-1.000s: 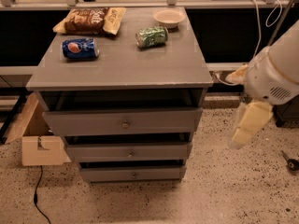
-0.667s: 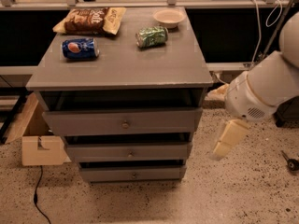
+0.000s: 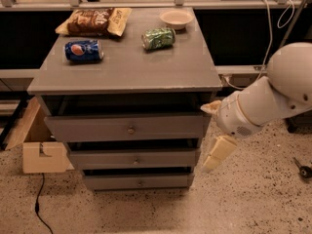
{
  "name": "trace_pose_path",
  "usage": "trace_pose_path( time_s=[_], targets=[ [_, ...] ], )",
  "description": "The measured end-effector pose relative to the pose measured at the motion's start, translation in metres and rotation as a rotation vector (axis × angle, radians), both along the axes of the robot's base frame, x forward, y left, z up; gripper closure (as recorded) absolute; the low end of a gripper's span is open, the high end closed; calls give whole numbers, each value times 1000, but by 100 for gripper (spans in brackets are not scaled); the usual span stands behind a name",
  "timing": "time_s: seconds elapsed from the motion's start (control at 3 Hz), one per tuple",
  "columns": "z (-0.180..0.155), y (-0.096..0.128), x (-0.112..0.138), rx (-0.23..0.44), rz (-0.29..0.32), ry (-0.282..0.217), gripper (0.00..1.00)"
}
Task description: Open top drawer
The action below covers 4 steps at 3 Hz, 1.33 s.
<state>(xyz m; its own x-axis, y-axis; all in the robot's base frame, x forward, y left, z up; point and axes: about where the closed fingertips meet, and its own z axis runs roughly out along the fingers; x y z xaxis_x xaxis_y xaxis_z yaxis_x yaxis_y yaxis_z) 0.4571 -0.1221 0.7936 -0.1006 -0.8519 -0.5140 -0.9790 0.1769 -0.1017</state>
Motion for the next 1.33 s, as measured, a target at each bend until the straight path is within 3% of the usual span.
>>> trace_pose_path(
  time_s=[0.33, 1.0, 1.33],
  targets=[
    [-35, 8, 20, -24, 45, -36, 0],
    [-96, 35, 77, -47, 147, -156, 0],
    [-104, 44, 97, -49, 166, -196, 0]
  ],
)
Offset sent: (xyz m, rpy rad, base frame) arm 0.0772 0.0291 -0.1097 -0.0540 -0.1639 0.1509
